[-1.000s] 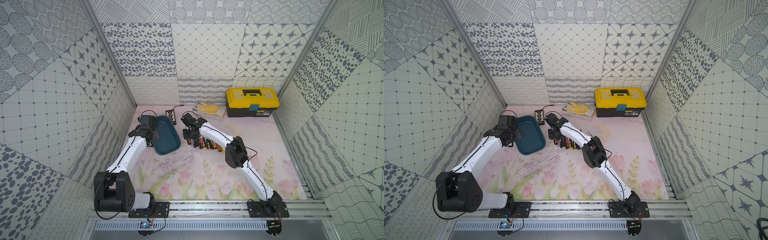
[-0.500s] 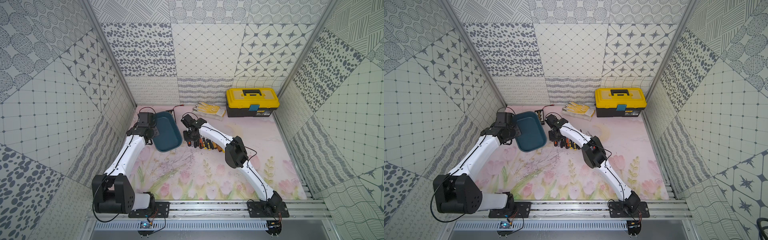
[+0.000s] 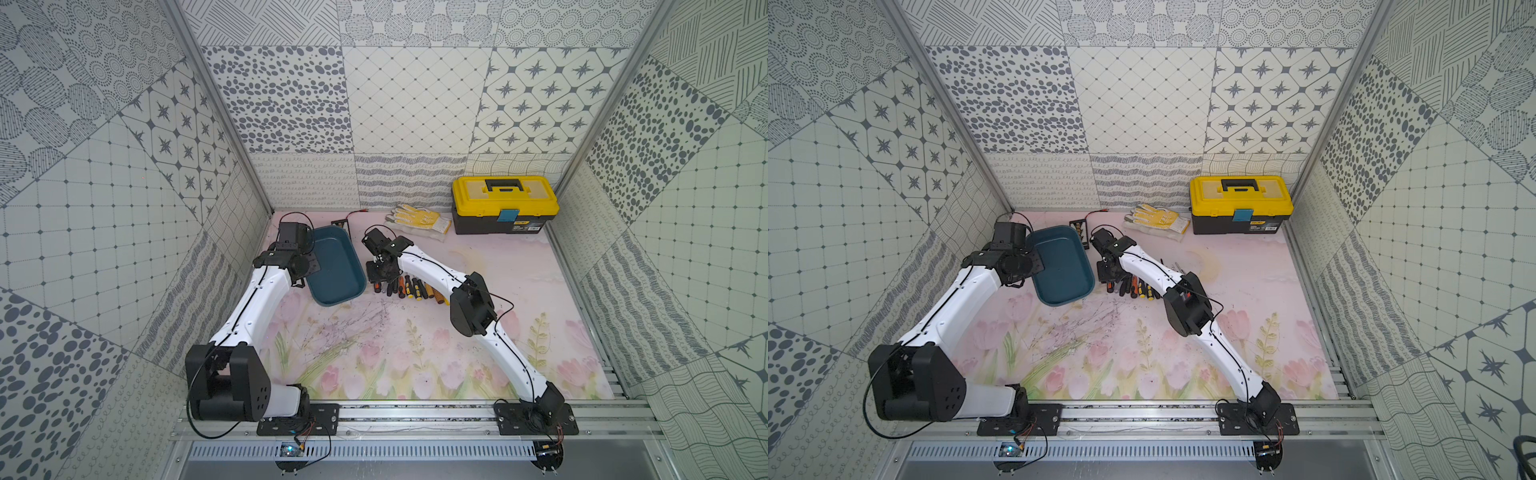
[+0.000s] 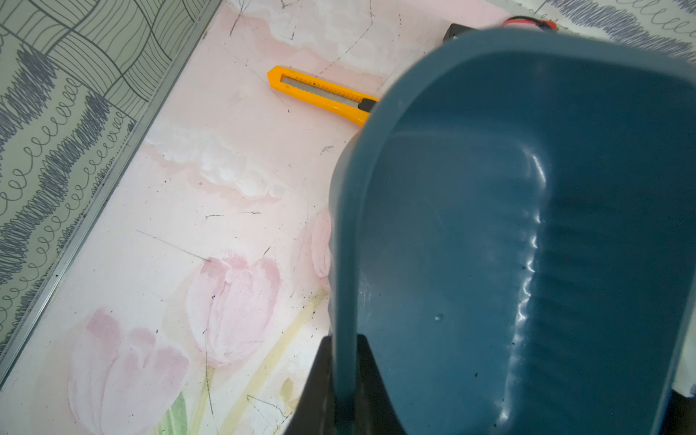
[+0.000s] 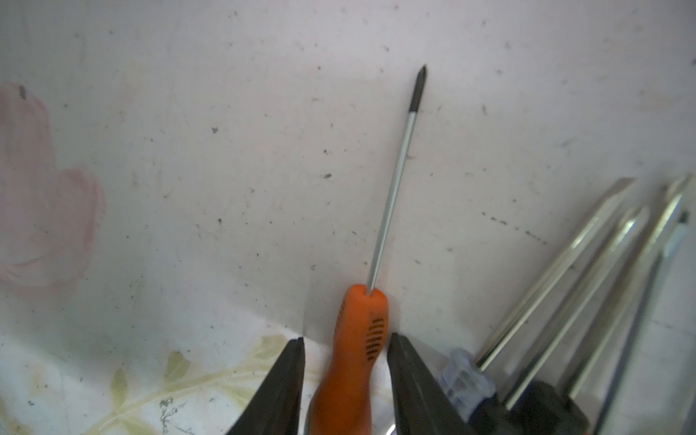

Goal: Take out the screwdriver from the storage box
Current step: Place the screwdriver at the center of the board, then place the storage box at the center of the board.

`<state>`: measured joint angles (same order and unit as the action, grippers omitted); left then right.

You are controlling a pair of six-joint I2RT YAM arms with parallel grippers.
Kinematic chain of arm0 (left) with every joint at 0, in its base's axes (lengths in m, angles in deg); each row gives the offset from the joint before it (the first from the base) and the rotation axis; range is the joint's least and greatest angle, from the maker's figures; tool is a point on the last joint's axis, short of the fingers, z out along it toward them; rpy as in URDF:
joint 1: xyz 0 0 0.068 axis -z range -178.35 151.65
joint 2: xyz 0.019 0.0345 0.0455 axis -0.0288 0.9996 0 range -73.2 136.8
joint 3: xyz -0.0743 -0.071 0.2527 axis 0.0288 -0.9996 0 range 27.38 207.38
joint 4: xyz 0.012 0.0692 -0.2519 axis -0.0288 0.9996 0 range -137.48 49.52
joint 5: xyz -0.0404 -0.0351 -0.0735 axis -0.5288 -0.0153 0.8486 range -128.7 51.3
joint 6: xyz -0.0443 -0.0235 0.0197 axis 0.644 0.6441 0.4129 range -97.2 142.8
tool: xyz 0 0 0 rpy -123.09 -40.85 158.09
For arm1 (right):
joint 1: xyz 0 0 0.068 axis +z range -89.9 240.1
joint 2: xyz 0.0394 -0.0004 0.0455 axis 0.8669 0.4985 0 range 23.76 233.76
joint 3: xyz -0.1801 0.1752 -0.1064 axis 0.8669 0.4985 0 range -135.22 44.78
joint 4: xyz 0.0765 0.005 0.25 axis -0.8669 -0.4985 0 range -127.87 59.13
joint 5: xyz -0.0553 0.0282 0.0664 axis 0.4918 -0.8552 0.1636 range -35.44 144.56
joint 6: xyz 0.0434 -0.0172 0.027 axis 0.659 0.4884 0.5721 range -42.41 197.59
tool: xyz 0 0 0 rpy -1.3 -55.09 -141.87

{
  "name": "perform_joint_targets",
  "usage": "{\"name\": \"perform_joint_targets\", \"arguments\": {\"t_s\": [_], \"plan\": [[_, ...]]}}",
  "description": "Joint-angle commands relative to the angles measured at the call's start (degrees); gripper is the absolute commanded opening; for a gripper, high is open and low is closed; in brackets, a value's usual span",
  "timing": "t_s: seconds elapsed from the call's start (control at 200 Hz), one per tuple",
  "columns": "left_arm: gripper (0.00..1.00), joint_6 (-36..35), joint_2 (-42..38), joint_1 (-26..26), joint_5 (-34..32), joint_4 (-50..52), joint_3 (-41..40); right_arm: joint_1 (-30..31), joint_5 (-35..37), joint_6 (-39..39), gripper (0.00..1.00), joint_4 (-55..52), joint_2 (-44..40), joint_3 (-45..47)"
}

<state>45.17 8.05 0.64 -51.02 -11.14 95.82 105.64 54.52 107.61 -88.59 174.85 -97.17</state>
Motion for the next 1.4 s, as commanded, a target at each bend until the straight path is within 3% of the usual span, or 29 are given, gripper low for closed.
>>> {"name": "perform_joint_targets", "arguments": {"t_s": [0.0, 0.16, 0.375, 0.585, 0.65, 0.871, 0.901, 1.256, 1.286, 1.396], "plan": [[0.00, -1.5, 1.1, -0.4, 1.8, 1.5, 1.4, -0.3, -0.3, -0.5, 0.43, -0.2, -2.6, 0.2], [0.00, -5.6, 2.7, -0.6, 3.9, 0.8, 1.4, -0.1, -2.4, -2.5, 0.43, 6.1, -6.9, 4.8], [0.00, -12.6, 7.7, -2.0, 8.6, 0.8, 4.3, -0.3, 1.3, -5.0, 0.47, 12.2, -15.2, 13.0], [0.00, -19.2, 12.2, -2.4, 10.5, -0.5, 8.5, -1.0, 5.1, -6.9, 0.59, 24.4, -28.7, 30.0], [0.00, -19.9, 13.1, -2.4, 11.3, -2.3, 8.9, -1.6, 6.5, -7.5, 0.67, 27.1, -32.5, 34.4], [0.00, -23.1, 20.2, -2.5, 14.6, -4.6, 11.7, -5.0, 11.6, -11.3, 0.77, 28.2, -40.9, 42.2], [0.00, -23.5, 21.1, -2.4, 15.2, -4.7, 11.8, -5.6, 12.3, -11.3, 0.85, 28.4, -41.8, 43.3], [0.00, -23.7, 31.2, -2.5, 17.3, -6.1, 17.1, -13.4, 15.5, -10.4, 0.87, 29.6, -52.2, 55.5], [0.00, -23.6, 31.9, -2.5, 17.7, -6.1, 17.7, -13.9, 15.7, -10.3, 0.98, 29.6, -52.6, 56.1], [0.00, -23.6, 34.1, -2.5, 18.7, -5.0, 20.0, -16.4, 16.7, -9.5, 0.99, 29.6, -54.1, 57.8]]}}
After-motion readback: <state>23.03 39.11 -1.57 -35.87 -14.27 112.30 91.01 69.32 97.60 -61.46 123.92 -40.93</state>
